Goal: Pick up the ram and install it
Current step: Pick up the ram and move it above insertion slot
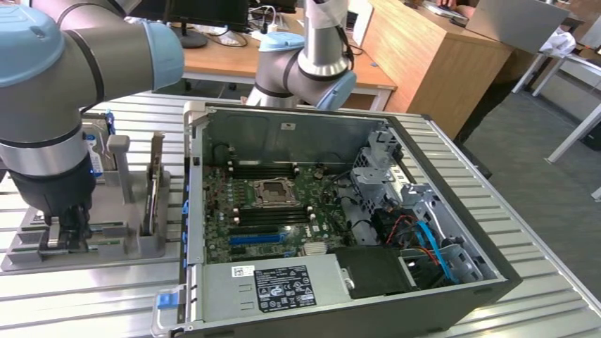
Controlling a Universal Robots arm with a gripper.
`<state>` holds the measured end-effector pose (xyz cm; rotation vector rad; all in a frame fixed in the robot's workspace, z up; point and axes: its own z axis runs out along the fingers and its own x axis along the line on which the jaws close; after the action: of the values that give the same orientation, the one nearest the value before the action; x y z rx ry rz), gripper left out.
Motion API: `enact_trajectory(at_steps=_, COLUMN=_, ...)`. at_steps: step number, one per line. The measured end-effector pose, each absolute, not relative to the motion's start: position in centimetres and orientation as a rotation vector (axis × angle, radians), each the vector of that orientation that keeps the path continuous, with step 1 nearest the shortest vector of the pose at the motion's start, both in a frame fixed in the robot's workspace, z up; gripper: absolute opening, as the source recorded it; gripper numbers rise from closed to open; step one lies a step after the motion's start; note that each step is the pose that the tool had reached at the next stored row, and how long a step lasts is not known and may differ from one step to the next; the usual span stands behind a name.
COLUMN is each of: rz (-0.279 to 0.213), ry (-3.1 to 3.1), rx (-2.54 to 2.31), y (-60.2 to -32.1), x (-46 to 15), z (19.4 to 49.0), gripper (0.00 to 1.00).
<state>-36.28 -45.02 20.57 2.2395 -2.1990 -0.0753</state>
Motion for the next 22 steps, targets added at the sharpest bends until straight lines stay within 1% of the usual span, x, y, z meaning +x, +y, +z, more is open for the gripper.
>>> enact_trajectory(at_steps=22, rz=-0.078, ry=-2.200, rx=2.241, y=-45.02, x=-35.90, z=19.95, gripper=0.30)
